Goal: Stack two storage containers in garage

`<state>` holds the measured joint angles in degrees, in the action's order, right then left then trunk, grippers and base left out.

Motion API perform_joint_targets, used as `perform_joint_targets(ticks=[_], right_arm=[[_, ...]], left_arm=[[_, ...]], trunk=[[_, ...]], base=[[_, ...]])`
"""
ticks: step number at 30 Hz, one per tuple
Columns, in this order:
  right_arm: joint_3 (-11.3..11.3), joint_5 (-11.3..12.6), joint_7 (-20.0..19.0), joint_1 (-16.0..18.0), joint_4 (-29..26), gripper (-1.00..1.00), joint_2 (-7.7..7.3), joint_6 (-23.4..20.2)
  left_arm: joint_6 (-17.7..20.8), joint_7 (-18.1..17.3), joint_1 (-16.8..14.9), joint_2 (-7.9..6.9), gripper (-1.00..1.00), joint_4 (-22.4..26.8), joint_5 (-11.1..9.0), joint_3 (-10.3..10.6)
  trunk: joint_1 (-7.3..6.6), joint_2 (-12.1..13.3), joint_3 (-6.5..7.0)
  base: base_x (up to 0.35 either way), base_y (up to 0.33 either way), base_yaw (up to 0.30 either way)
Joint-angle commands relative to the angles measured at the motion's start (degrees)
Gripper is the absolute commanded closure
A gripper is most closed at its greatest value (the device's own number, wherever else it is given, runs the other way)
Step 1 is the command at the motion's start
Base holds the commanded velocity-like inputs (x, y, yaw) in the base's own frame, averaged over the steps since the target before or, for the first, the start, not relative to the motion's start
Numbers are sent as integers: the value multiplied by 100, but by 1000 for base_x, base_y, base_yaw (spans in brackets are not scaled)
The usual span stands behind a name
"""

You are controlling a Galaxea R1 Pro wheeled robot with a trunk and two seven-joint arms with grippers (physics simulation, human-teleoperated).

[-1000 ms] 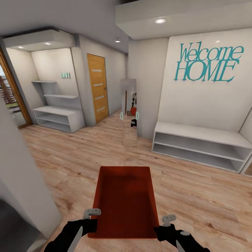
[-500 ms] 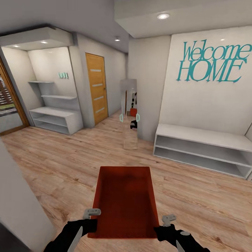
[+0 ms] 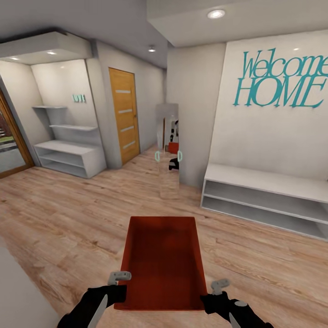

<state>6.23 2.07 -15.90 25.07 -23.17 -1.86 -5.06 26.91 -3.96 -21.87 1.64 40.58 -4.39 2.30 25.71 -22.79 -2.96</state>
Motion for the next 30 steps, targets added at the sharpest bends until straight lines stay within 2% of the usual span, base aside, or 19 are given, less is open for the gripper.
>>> perform_joint_targets(ticks=[1, 30], right_arm=[[78, 145, -88, -2, -30, 100, 1, -39], [77, 145, -88, -2, -12, 100, 1, -31]], left_arm=[[33, 290, -7, 3, 100, 11, -97, -379], [34, 290, -6, -21, 100, 11, -105, -387]], trunk=[[7, -13, -13], [7, -13, -13]], base=[[325, -78, 0], [325, -12, 0]])
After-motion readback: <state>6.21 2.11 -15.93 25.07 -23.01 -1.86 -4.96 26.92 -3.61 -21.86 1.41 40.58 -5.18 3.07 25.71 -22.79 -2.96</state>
